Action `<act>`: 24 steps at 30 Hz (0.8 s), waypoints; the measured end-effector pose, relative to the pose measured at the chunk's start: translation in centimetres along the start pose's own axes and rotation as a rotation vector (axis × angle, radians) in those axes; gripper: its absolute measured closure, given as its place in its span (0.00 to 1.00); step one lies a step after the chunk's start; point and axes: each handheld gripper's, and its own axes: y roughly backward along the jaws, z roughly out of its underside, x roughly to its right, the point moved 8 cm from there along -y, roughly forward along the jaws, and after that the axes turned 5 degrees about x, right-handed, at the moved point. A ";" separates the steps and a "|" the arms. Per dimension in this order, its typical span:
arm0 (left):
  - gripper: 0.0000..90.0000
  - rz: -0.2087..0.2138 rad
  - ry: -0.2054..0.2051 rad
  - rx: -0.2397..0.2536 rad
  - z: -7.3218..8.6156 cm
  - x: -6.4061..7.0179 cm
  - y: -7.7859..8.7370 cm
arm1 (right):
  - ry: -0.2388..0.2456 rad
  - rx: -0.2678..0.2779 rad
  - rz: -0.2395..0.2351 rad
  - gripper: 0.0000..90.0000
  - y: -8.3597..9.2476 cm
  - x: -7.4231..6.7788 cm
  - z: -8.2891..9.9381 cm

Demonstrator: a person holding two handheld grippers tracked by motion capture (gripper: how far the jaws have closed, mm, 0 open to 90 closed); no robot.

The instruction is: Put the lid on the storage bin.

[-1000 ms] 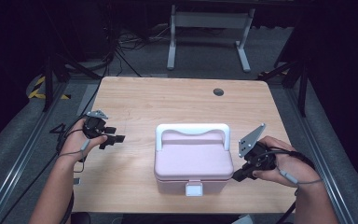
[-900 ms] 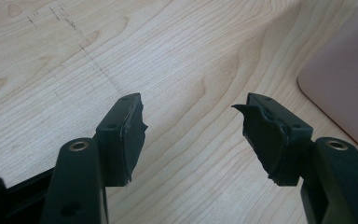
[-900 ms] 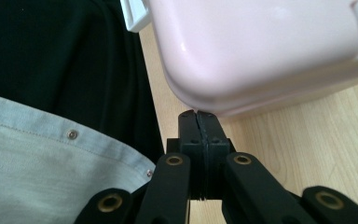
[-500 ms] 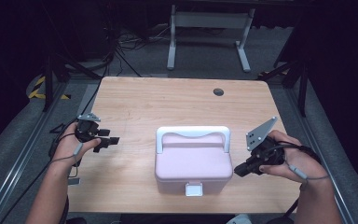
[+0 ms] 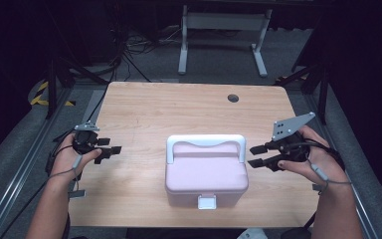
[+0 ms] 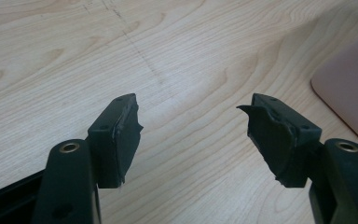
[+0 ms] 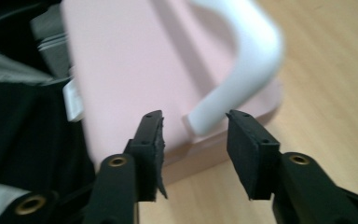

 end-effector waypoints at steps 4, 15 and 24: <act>0.38 -0.002 0.007 0.008 0.0 -0.1 -0.1 | -0.019 0.058 0.072 0.58 0.6 1.7 -0.1; 0.37 -0.003 0.010 -0.004 0.2 -0.6 -0.8 | -0.107 0.111 0.168 0.49 0.7 6.0 1.6; 0.36 -0.016 0.023 -0.020 0.7 -1.4 -1.3 | -0.194 0.075 0.226 0.47 -0.5 9.3 4.2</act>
